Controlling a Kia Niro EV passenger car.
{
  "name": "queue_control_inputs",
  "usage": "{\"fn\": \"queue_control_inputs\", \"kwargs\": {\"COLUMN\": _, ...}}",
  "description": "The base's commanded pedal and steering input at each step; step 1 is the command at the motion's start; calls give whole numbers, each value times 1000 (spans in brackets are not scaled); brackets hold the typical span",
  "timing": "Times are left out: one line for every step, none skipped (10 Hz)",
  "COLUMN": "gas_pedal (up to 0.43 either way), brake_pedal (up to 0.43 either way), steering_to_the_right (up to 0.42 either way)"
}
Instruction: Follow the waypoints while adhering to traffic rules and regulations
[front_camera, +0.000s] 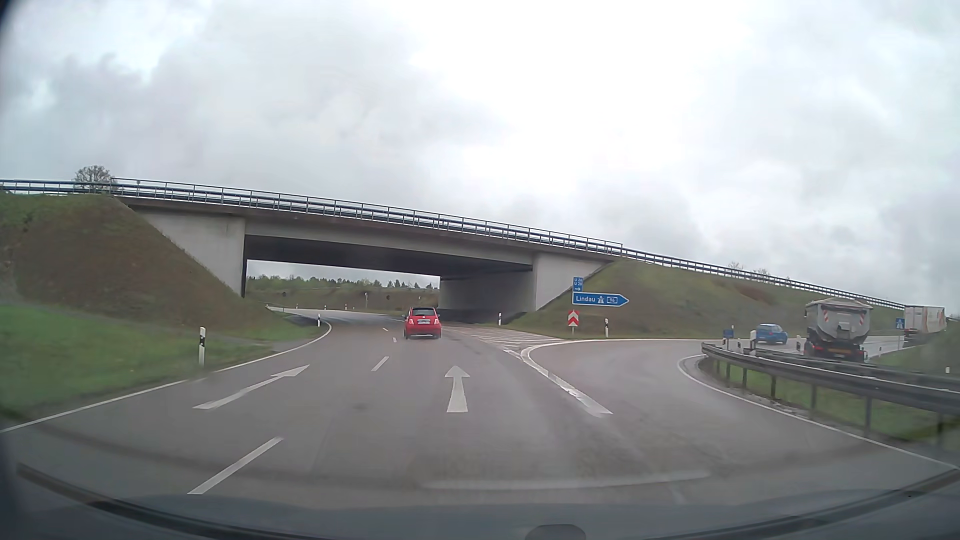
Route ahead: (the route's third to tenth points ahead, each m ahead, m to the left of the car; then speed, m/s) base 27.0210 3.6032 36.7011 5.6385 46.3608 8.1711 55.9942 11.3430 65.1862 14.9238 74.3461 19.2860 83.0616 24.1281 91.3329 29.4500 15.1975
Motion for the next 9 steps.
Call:
{"fn": "queue_control_inputs", "kwargs": {"gas_pedal": 177, "brake_pedal": 0, "steering_to_the_right": -35}}
{"fn": "queue_control_inputs", "kwargs": {"gas_pedal": 177, "brake_pedal": 0, "steering_to_the_right": -35}}
{"fn": "queue_control_inputs", "kwargs": {"gas_pedal": 177, "brake_pedal": 0, "steering_to_the_right": -35}}
{"fn": "queue_control_inputs", "kwargs": {"gas_pedal": 177, "brake_pedal": 0, "steering_to_the_right": -35}}
{"fn": "queue_control_inputs", "kwargs": {"gas_pedal": 177, "brake_pedal": 0, "steering_to_the_right": -35}}
{"fn": "queue_control_inputs", "kwargs": {"gas_pedal": 177, "brake_pedal": 0, "steering_to_the_right": -35}}
{"fn": "queue_control_inputs", "kwargs": {"gas_pedal": 177, "brake_pedal": 0, "steering_to_the_right": -37}}
{"fn": "queue_control_inputs", "kwargs": {"gas_pedal": 177, "brake_pedal": 0, "steering_to_the_right": -38}}
{"fn": "queue_control_inputs", "kwargs": {"gas_pedal": 177, "brake_pedal": 0, "steering_to_the_right": -38}}
